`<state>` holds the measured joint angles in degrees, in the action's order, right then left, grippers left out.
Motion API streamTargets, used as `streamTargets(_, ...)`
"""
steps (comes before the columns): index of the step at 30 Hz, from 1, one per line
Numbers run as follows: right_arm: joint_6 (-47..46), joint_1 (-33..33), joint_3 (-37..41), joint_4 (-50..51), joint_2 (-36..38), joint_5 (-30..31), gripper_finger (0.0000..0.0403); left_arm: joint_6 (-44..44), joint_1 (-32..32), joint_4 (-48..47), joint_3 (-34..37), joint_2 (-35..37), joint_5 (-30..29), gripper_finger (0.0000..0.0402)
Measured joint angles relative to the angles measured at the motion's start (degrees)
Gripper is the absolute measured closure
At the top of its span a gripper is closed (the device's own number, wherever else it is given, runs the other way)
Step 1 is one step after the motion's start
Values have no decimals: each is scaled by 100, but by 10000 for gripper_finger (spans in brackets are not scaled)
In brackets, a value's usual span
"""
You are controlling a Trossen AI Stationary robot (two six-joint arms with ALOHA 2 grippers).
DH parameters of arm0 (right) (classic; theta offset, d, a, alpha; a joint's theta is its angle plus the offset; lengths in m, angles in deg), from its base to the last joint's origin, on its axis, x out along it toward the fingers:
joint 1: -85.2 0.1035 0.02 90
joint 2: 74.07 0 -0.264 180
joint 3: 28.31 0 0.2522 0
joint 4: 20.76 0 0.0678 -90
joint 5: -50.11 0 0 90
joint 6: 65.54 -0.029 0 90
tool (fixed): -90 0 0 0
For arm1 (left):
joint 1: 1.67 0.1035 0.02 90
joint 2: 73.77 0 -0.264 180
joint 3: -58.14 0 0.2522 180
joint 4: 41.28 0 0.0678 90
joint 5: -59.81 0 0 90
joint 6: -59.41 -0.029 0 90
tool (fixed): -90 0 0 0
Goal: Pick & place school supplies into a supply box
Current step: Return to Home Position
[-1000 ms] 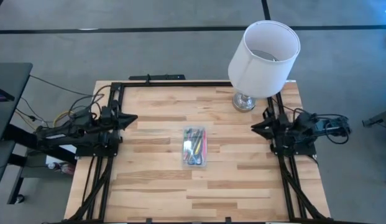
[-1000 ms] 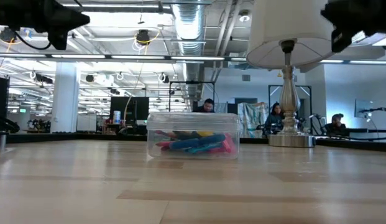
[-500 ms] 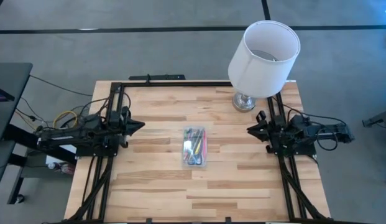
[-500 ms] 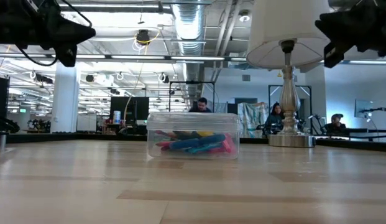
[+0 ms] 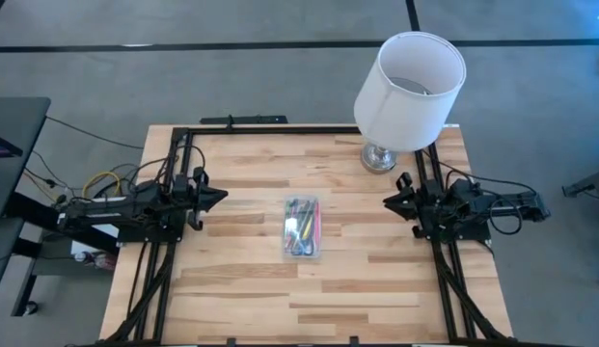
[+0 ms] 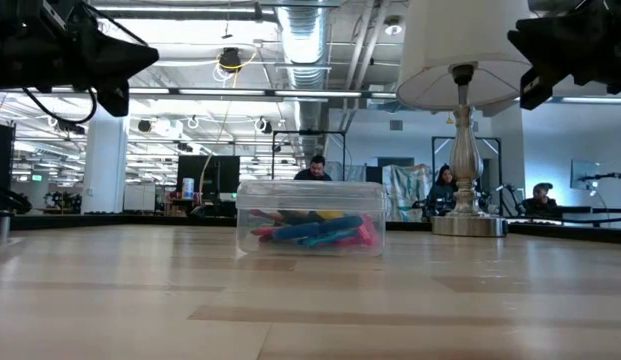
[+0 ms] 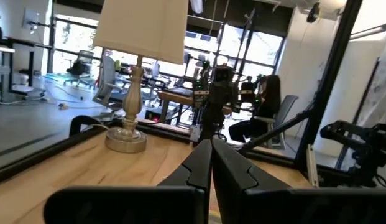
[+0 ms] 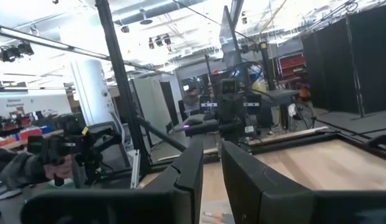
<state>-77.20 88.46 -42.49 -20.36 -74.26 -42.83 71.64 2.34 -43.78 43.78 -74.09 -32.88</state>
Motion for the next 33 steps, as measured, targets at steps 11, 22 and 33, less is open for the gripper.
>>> streamTargets(11,-150,-4,4,565,0,126,349,219,-2,-342,7,7,15,395)
streamTargets(22,-389,14,4,1258,-48,178,349,702,-2,-904,13,4,87,395)
streamTargets(33,-344,33,4,1272,-130,286,349,1034,-2,-909,20,4,93,395)
